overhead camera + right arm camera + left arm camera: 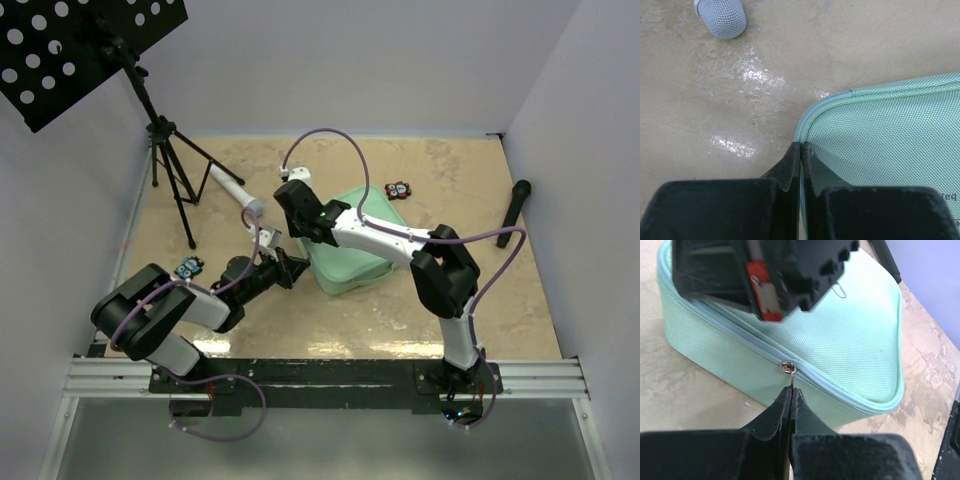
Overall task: Organize the medicine kit
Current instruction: Zip the medicine box at the center of the board, then reset both arms
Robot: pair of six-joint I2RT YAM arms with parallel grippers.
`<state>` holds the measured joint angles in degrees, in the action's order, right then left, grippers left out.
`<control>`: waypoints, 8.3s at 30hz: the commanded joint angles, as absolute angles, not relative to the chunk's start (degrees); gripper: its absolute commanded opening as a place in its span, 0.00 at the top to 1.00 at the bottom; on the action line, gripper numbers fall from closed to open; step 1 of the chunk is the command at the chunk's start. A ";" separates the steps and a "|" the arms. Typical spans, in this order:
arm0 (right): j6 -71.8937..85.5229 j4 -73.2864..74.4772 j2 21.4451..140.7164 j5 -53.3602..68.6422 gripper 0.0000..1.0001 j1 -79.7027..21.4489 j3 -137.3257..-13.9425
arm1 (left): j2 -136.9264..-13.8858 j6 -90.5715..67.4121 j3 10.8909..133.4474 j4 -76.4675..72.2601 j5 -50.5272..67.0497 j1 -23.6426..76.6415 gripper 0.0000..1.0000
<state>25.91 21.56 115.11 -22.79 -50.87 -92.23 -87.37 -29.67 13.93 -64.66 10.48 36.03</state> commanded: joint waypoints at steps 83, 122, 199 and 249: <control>33.93 12.31 95.89 -25.05 0.59 -24.08 -65.22 | -85.51 -33.13 18.54 -52.03 3.87 36.66 1.00; 22.15 19.07 110.21 -19.51 0.49 -46.14 -91.92 | -93.69 -31.82 21.62 -60.29 10.20 28.48 1.00; 34.01 13.10 123.22 -3.34 1.00 -42.63 -83.85 | -102.22 -31.11 25.14 -70.84 16.00 41.39 1.00; 28.74 -7.21 46.84 -24.87 0.53 -41.75 -37.70 | -50.80 -39.73 35.51 13.01 -25.84 31.11 0.00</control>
<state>28.93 -2.09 47.57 -21.34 -41.93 -38.72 -53.45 -38.48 34.20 10.74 -23.00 31.46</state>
